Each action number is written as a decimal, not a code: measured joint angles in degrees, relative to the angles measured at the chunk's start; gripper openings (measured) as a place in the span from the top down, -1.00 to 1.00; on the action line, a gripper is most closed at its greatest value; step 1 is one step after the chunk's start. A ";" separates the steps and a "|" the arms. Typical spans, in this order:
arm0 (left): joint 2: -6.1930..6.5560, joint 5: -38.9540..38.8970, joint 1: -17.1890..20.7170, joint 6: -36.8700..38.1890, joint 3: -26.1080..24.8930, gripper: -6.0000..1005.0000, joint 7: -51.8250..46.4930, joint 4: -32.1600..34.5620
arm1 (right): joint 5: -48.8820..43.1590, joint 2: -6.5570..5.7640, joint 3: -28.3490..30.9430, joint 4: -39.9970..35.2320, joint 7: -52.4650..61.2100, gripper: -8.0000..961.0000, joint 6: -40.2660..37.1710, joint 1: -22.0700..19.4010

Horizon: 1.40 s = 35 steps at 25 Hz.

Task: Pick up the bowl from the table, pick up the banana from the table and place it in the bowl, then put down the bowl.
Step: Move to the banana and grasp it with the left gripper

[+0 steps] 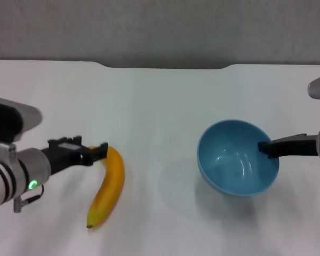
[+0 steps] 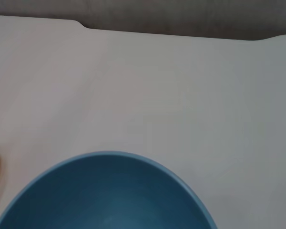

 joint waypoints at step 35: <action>-0.42 27.50 -8.55 -8.47 8.15 -0.48 -38.34 3.47 | 3.00 -0.11 -1.63 -0.72 -0.87 0.91 -0.95 0.68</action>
